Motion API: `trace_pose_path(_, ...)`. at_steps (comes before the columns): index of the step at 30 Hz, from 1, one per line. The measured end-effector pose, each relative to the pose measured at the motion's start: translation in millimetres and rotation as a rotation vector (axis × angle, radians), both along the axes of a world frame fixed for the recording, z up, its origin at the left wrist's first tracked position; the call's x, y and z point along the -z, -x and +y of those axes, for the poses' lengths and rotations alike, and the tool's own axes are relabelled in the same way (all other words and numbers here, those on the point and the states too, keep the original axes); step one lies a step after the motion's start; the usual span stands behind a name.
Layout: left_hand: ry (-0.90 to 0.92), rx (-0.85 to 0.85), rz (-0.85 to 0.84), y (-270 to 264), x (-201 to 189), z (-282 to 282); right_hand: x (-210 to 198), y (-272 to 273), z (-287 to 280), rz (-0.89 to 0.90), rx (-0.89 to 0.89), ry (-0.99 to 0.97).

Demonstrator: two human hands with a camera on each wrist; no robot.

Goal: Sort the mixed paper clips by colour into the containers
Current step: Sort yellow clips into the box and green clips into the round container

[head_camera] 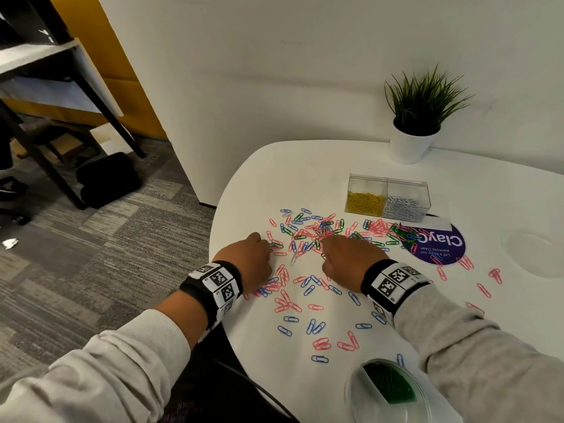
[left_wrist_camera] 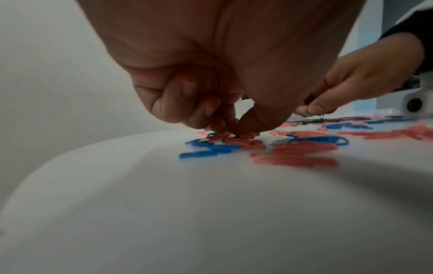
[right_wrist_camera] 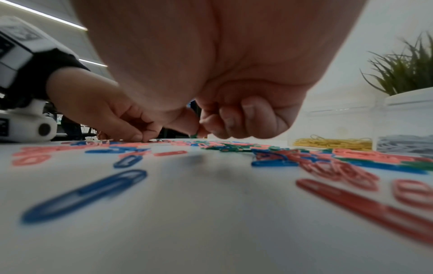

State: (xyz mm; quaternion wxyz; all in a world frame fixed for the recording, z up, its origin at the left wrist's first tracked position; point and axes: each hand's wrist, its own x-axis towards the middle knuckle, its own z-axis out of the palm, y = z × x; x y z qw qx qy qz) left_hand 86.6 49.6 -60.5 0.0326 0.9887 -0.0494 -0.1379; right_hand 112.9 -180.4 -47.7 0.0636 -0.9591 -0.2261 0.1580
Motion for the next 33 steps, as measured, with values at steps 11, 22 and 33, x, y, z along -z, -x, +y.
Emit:
trace_pose_path(11, 0.004, 0.214, -0.048, -7, -1, -4, -14, -18, -47, 0.162, 0.557, -0.817)
trace_pose_path(22, 0.545, -0.278, -0.047, -28, -21, 17, -3, -26, -44, 0.027, 0.123, -0.17)
trace_pose_path(33, 0.292, -0.155, -0.049, -28, -20, 23, 0, -18, -33, 0.025, 0.031, -0.001)
